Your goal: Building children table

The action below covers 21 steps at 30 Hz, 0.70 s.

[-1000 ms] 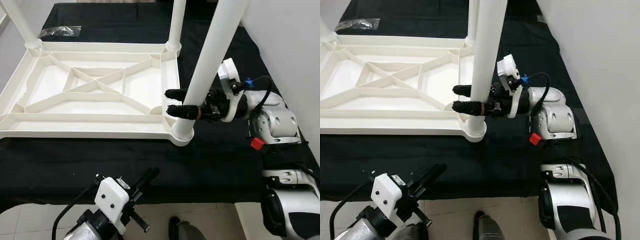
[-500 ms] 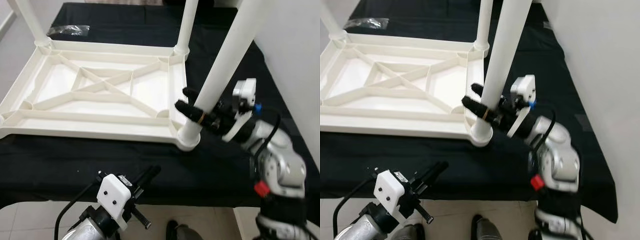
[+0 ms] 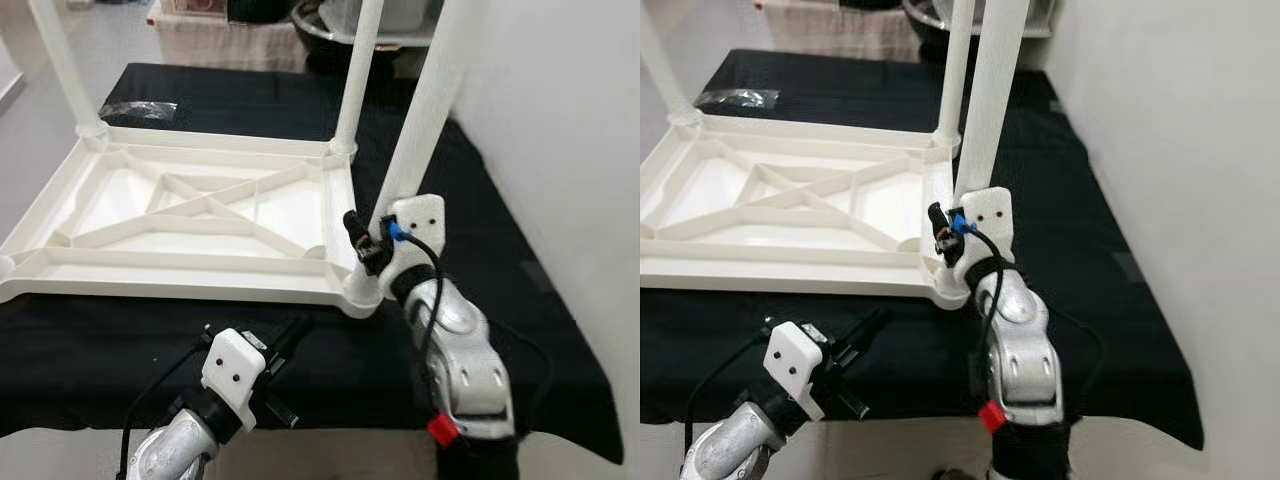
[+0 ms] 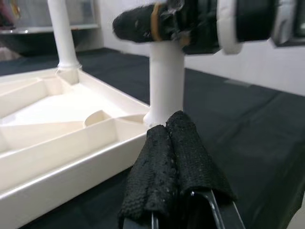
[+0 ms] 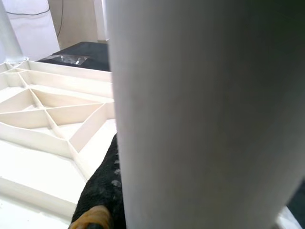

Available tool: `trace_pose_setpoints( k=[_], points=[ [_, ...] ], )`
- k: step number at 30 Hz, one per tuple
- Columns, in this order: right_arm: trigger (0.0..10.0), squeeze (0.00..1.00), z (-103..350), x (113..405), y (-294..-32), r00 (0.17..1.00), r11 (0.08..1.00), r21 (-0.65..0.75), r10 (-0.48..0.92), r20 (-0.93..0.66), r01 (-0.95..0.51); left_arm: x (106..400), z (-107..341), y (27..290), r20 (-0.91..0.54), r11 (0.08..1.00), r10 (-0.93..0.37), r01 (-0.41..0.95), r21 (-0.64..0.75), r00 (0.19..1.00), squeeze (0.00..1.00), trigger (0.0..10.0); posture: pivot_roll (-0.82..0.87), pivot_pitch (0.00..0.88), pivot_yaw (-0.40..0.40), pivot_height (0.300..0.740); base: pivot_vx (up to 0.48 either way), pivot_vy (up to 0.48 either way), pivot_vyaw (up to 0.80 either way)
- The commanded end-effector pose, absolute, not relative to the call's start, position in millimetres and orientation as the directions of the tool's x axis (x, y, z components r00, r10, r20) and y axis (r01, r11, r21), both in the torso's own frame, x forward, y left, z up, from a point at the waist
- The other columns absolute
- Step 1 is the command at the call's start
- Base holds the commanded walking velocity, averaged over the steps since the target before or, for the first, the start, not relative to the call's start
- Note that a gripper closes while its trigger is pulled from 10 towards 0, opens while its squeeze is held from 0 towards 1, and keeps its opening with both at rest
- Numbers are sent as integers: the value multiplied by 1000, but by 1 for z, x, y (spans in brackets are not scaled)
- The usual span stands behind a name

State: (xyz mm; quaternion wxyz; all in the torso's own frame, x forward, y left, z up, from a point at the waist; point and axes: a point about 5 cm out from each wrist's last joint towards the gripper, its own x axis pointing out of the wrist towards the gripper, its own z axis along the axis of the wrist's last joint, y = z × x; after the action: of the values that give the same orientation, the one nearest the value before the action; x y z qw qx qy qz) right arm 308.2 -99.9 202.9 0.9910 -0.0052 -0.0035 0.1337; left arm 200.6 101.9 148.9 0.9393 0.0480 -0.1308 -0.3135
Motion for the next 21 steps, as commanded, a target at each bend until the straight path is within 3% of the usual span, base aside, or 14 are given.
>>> trace_pose_setpoints(
  k=[1, 2, 8, 13, 15, 17, 20, 21],
  points=[
    [10000, 208, 166, 314, -100, 952, 968, 63, 250, -176, -243, 201, 145, 103, 208, 809, -587, 560, 177, 782, 0, 10000, 42, 136, -130, 740, 0, 0, 0],
    [10000, 1000, 168, 314, -105, 953, 965, 93, 259, -159, -247, 202, 145, 104, 208, 813, -582, 554, 178, 786, 0, 10000, 34, 134, -116, 740, 0, 0, 0],
    [10000, 1000, 189, 300, -123, 913, 906, 122, 407, 17, -406, 212, 143, 113, 206, 838, -546, 527, 141, 813, 0, 10000, 1, 124, -81, 740, 0, 0, 0],
    [10000, 1000, 187, 285, -131, 859, 854, 97, 512, 16, -511, 219, 143, 124, 204, 877, -480, 471, 97, 853, 0, 10000, -12, 117, -72, 740, 0, 0, 0],
    [10000, 1000, 184, 278, -139, 837, 835, 53, 548, 3, -547, 224, 141, 131, 198, 901, -434, 429, 71, 879, 0, 10000, -24, 105, -59, 740, 0, 0, 0],
    [10000, 1000, 173, 253, -161, 741, 742, -26, 666, -88, -670, 234, 138, 154, 178, 957, -286, 291, 1, 941, 0, 10000, -54, 80, -22, 740, 0, 0, 0],
    [10000, 1000, 169, 245, -167, 699, 698, -59, 703, -133, -713, 237, 137, 161, 170, 968, -242, 249, -17, 955, 0, 10000, -54, 80, -22, 740, 0, 0, 0],
    [10000, 1000, 164, 237, -173, 647, 646, -77, 738, -192, -759, 238, 136, 166, 160, 975, -218, 222, -8, 963, 0, 10000, -53, 73, -13, 740, 0, 0, 0]
  ],
)
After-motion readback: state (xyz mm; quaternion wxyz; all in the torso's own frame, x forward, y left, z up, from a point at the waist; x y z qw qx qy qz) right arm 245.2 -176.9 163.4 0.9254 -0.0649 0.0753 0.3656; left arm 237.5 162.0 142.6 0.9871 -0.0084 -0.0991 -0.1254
